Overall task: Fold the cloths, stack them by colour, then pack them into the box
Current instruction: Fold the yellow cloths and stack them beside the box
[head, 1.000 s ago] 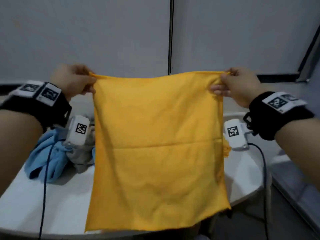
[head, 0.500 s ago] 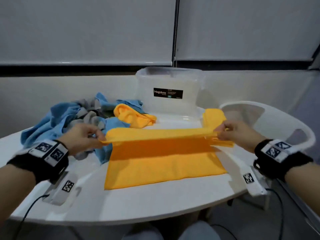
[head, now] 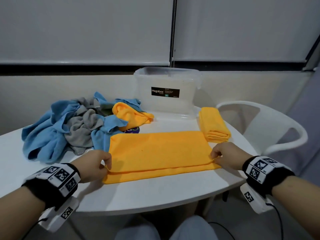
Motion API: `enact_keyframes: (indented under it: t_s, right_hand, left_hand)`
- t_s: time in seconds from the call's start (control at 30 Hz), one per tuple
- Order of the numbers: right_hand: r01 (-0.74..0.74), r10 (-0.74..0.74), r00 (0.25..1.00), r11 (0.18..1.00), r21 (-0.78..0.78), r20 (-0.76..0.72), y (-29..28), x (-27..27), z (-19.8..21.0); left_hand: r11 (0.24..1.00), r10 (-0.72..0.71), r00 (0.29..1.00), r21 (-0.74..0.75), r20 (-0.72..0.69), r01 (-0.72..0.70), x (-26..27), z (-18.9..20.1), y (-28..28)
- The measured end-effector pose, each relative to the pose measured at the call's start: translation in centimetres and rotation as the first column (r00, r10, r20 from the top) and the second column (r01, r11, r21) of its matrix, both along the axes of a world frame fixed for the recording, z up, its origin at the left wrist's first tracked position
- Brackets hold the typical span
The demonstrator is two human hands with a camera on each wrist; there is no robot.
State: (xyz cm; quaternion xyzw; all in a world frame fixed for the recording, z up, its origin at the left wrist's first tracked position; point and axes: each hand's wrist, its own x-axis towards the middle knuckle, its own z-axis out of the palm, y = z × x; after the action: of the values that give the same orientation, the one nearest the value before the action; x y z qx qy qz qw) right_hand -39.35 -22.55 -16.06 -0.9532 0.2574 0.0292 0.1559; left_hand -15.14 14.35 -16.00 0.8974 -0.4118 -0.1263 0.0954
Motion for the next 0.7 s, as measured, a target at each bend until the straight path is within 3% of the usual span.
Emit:
enact_keyframes:
  t_s: [0.2,0.5,0.6,0.7]
  right_hand:
    - [-0.142,0.11,0.967,0.982,-0.128,-0.228,1.8,0.2,0.2]
    - [-0.214,0.117,0.955,0.908,-0.36,-0.273,4.1,0.0,-0.3]
    - [-0.176,0.1,0.965,0.931,-0.321,-0.241,4.1,0.0,-0.1]
    - [-0.045,0.036,0.998,0.983,-0.176,-0.054,3.3,-0.2,0.4]
  left_hand:
    - [0.971,-0.136,0.985,0.214,0.11,0.11,-1.8,0.3,-1.2]
    - [0.924,-0.204,0.956,0.364,0.212,0.116,-3.6,0.3,-2.2]
    - [0.927,-0.206,0.958,0.352,0.198,0.127,-3.2,0.5,-2.2]
    - [0.974,-0.128,0.975,0.206,0.183,0.089,-2.1,1.0,-2.0]
